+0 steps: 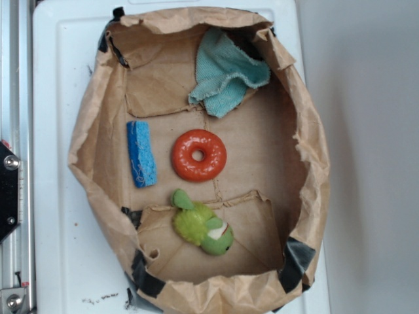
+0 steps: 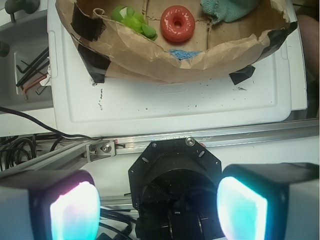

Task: Grab the blue cloth.

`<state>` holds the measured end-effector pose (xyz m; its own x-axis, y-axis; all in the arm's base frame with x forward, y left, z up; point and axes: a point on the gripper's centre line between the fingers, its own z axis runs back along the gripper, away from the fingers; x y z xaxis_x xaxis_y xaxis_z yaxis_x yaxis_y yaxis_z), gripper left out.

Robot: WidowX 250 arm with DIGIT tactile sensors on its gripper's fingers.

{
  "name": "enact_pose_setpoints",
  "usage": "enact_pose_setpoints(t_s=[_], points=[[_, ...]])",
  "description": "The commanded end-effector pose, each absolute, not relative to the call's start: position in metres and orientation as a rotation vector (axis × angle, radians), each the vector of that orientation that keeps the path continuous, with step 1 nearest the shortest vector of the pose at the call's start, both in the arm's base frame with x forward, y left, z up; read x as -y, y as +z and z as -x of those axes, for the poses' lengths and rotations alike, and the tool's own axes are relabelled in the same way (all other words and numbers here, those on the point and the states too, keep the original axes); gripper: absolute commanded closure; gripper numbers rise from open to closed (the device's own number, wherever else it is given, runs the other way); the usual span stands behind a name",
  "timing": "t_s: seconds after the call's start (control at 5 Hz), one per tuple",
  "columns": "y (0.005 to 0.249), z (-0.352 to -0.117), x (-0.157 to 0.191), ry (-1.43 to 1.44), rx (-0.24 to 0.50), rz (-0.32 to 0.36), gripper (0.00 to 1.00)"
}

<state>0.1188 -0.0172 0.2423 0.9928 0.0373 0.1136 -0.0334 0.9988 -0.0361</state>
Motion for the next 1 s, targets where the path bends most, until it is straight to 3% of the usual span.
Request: enact_pose_setpoints(t_s=[0.0,0.4,0.8], points=[[0.242,-0.119,0.017,0.035,0.114,0.034,0.0],[0.228,-0.213,-0.013,0.199,0.203,0.002,0.0],[0.181,-0.266,-0.06,0.209,0.287,0.006,0.0]])
